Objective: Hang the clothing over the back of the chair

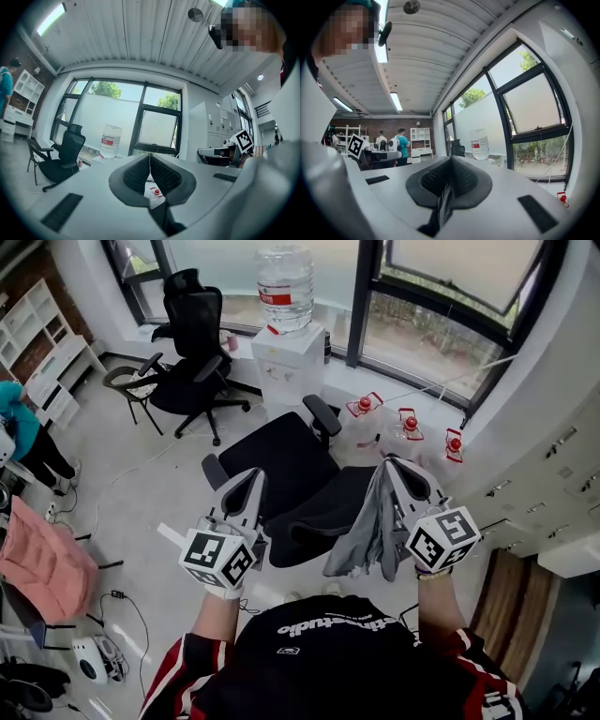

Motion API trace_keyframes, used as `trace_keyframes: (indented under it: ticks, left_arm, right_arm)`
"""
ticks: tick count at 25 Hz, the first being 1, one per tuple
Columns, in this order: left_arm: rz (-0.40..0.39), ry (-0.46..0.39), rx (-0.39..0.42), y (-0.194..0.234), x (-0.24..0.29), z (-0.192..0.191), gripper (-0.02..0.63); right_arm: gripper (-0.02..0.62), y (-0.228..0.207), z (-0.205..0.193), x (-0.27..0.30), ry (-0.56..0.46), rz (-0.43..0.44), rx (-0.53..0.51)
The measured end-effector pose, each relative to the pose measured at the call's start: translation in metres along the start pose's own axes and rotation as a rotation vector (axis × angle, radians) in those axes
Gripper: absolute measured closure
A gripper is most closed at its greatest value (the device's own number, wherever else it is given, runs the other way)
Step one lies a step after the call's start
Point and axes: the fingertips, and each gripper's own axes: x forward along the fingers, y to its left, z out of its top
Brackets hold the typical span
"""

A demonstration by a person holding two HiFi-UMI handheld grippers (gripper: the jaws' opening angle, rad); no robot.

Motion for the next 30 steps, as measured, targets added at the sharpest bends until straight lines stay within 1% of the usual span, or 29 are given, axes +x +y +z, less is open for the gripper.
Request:
trace_keyframes:
  ticks: [8,15,25,30]
  left_arm:
    - [0.032,-0.002,0.000,0.020,0.009,0.005,0.581]
    - [0.045,-0.002,0.005,0.037,0.022,0.009,0.581]
    - [0.082,-0.006,-0.007,0.067,0.030,0.011,0.581]
    - [0.096,-0.002,-0.009,0.076,0.033,0.012,0.581]
  right_arm:
    - [0.580,-0.002,0.001,0.038,0.004,0.052,0.005]
    - [0.580,-0.005,0.010,0.077,-0.014,0.092,0.006]
    - [0.580,-0.010,0.011,0.141,-0.017,0.157,0.020]
    - [0.580,-0.010,0.014,0.183,-0.022,0.192,0.000]
